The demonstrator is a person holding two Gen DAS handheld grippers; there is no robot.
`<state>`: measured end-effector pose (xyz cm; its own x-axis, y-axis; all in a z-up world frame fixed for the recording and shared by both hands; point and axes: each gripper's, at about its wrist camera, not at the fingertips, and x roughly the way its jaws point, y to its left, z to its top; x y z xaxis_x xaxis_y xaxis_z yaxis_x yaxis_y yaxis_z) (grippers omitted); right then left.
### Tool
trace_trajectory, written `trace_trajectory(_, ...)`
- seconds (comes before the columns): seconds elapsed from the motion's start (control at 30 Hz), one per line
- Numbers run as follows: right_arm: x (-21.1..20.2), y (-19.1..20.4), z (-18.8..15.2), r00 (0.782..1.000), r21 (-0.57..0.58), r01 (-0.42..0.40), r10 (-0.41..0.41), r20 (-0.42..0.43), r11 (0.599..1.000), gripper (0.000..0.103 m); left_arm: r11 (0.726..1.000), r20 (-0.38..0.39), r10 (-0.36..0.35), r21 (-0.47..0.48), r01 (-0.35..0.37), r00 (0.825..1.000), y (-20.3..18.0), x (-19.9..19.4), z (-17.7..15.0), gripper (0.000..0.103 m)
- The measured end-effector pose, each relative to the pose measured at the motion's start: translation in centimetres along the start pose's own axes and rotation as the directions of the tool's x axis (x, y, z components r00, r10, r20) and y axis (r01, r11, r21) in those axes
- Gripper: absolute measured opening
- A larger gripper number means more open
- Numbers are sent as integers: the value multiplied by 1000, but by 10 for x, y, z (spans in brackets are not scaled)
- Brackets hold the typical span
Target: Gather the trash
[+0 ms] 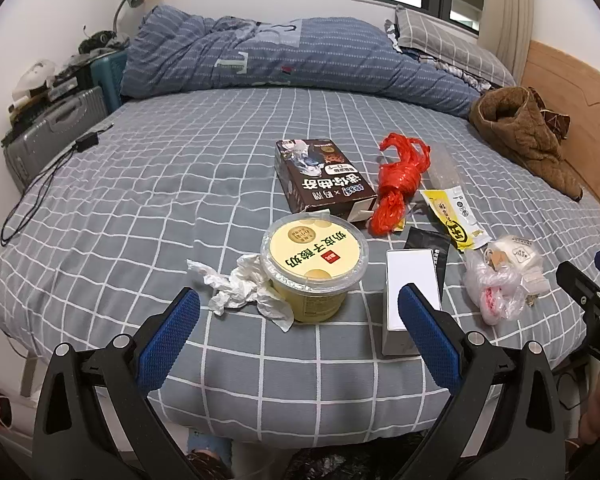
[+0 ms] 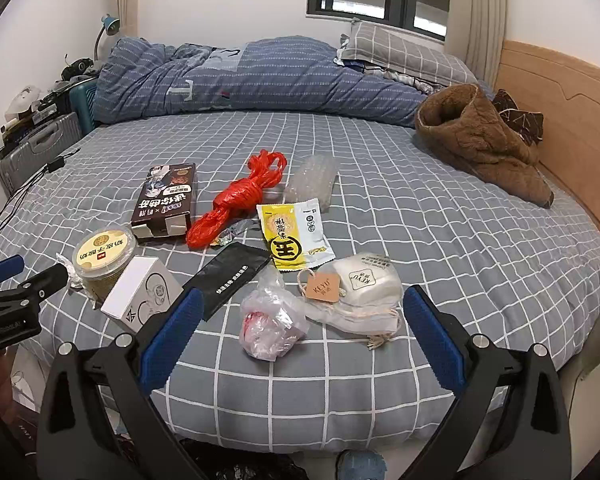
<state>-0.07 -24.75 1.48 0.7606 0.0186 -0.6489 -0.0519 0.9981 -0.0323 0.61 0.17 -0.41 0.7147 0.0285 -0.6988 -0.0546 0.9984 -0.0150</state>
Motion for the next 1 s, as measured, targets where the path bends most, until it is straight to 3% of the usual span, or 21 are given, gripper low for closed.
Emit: trace_trajectory(1.0,-10,-3,8,1000,-1,-1,1,4,1000,96,1000,26,10,11,-10,1000,-3,-11,4,97)
